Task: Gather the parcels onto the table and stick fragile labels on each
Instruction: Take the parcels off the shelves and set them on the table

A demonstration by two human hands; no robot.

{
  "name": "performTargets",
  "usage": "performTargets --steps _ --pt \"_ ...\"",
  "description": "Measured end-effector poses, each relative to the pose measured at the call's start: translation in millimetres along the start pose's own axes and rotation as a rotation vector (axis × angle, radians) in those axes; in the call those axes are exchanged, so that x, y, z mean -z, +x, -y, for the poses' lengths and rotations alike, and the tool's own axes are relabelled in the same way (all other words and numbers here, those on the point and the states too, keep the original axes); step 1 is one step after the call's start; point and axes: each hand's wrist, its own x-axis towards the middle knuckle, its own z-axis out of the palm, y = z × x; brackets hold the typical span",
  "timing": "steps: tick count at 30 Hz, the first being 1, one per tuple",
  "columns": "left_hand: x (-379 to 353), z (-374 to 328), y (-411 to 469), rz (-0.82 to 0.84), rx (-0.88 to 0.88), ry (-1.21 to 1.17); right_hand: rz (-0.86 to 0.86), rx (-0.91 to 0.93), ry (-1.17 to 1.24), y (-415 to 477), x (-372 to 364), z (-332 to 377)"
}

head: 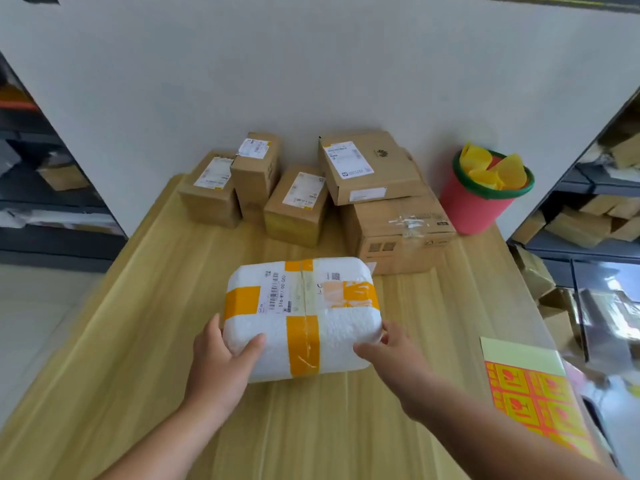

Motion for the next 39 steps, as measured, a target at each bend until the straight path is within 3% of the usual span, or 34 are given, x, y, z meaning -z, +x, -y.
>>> performTargets --steps 8,14,28,34,39 --pt "7 41 14 0.312 0.098 0.144 -0.108 -0.140 0.043 8 -19 -21" --pt "17 37 36 0.292 0.057 0.170 -0.238 -0.095 0.058 13 -25 -25" --pt "20 27 52 0.434 0.036 0.107 -0.263 -0.085 0.044 -1 -44 -46" --pt "31 23 59 0.191 -0.031 0.149 -0.285 -0.156 -0.157 -23 -47 -48" --pt "32 36 52 0.080 0.023 0.201 -0.343 0.034 -0.260 -6 -43 -25"
